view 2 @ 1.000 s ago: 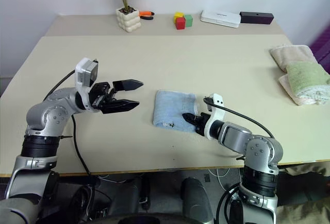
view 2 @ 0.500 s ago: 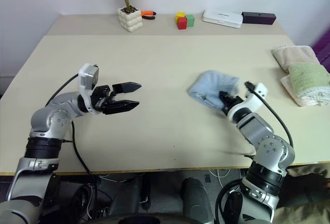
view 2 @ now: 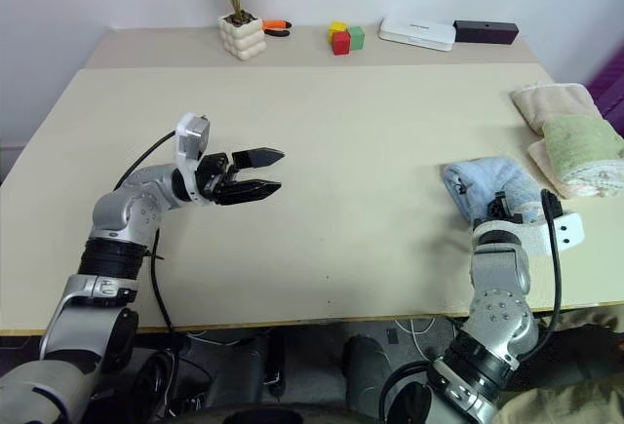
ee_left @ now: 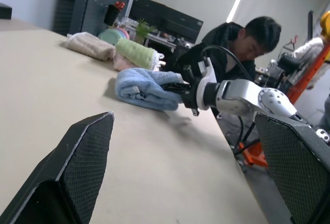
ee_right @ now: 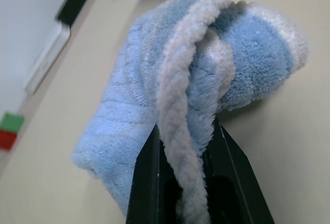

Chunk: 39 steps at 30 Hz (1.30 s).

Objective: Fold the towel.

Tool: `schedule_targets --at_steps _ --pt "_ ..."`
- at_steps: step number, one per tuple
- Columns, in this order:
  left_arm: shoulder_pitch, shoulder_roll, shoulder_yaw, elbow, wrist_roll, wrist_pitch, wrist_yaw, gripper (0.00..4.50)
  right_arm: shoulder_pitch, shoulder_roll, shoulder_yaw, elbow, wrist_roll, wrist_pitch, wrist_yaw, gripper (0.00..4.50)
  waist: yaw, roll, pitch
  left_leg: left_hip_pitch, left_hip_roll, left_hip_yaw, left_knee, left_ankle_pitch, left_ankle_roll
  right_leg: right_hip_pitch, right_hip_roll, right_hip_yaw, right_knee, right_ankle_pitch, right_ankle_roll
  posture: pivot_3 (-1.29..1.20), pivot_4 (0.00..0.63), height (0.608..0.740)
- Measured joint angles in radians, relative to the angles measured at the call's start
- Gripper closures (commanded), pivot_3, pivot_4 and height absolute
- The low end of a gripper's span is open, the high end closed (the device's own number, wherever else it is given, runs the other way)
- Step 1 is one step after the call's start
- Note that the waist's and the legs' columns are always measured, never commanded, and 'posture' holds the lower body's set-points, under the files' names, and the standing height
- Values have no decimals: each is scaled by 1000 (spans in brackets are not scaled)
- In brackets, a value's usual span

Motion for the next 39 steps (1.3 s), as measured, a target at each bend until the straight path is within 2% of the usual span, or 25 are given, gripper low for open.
schedule_targets --at_steps 5,9,11,14,15,22,27,30,33,37,39 --pt "1 1 4 8 9 -5 0 0 12 -59 68 37 -46 10 -3 4477 3 0 0 0 0 0 0 0 0 0 0 0 0 0 0 0 150 735" --pt "5 -9 5 7 9 -5 12 0 24 -83 62 39 -17 16 -2 2866 3 0 0 0 0 0 0 0 0 0 0 0 0 0 0 0 150 735" --pt "10 -20 5 6 9 -8 16 0 42 -107 63 44 -14 29 -5 1704 3 0 0 0 0 0 0 0 0 0 0 0 0 0 0 0 150 735" --pt "22 -30 5 6 9 -20 18 0 79 -142 62 37 -27 42 -23 237 4 0 0 0 0 0 0 0 0 0 0 0 0 0 0 0 150 735" --pt "22 -36 5 6 10 -22 20 0 91 -158 60 33 -32 49 -29 43 5 0 0 0 0 0 0 0 0 0 0 0 0 0 0 0 150 735" --pt "13 -89 5 84 29 -77 30 0 139 -262 51 -8 -85 90 -81 43 5 2 -1 0 0 0 1 0 0 1 0 0 0 0 0 0 150 735" --pt "-39 -92 5 192 66 -149 13 0 152 -406 78 -45 -163 70 19 43 4 2 0 0 -1 0 1 0 0 1 0 0 0 0 0 0 150 735" --pt "-66 -91 7 235 83 -189 8 0 145 -575 182 -66 -221 44 223 43 1 2 0 0 0 0 0 0 0 0 0 1 -1 -1 -1 0 150 735" --pt "-76 -71 18 277 106 -251 3 0 146 -764 319 -102 -260 -3 511 43 2 2 0 1 0 -1 -2 0 0 0 1 0 -1 0 0 0 150 735" --pt "-71 -31 52 308 120 -310 4 0 138 -822 415 -114 -217 -17 794 43 9 0 0 0 0 -1 -1 0 0 0 0 0 -1 0 0 0 150 735" --pt "-37 -6 70 267 119 -320 13 0 128 -835 486 -128 -214 -29 919 43 8 0 0 0 0 0 0 0 1 1 0 0 -2 0 0 0 150 735"
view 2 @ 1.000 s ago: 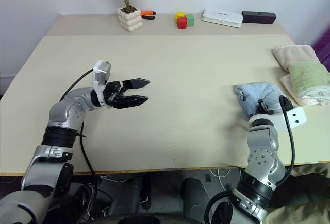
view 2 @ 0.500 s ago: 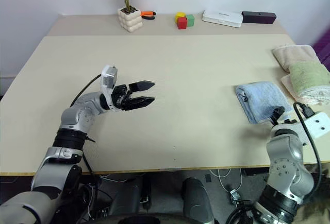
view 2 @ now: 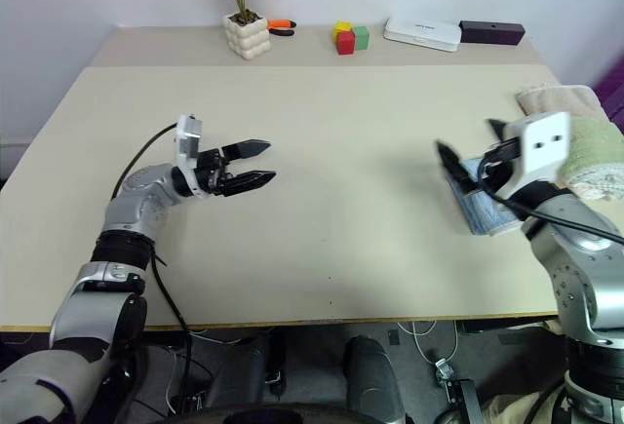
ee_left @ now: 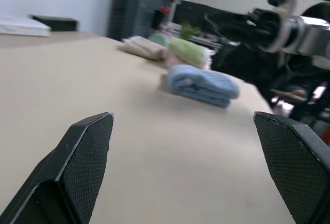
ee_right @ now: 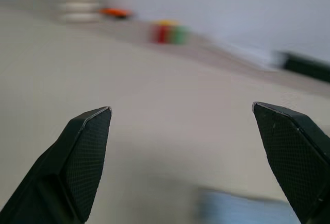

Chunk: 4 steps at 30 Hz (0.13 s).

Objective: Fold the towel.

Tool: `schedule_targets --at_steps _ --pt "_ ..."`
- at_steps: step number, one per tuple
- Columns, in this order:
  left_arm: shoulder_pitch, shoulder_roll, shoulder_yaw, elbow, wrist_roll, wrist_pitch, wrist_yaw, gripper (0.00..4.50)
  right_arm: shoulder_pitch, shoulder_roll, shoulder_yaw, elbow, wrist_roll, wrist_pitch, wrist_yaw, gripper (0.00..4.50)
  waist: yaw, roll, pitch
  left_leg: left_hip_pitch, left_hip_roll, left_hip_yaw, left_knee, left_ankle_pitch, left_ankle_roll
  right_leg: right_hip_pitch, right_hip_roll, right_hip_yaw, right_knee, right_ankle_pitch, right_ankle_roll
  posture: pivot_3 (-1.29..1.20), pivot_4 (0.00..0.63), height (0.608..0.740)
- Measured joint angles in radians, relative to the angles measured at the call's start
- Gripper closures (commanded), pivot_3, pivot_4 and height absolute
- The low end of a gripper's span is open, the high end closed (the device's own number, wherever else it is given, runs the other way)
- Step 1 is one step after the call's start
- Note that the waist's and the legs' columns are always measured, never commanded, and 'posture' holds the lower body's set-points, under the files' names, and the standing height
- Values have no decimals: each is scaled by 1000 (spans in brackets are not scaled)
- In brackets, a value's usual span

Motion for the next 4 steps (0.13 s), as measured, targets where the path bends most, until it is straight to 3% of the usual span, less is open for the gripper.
schedule_targets --at_steps 4 --pt "120 47 24 -129 -15 34 0 0 -47 14 126 -9 0 -29 160 43 -2 0 0 0 0 0 1 0 0 0 0 0 1 0 0 0 150 735"
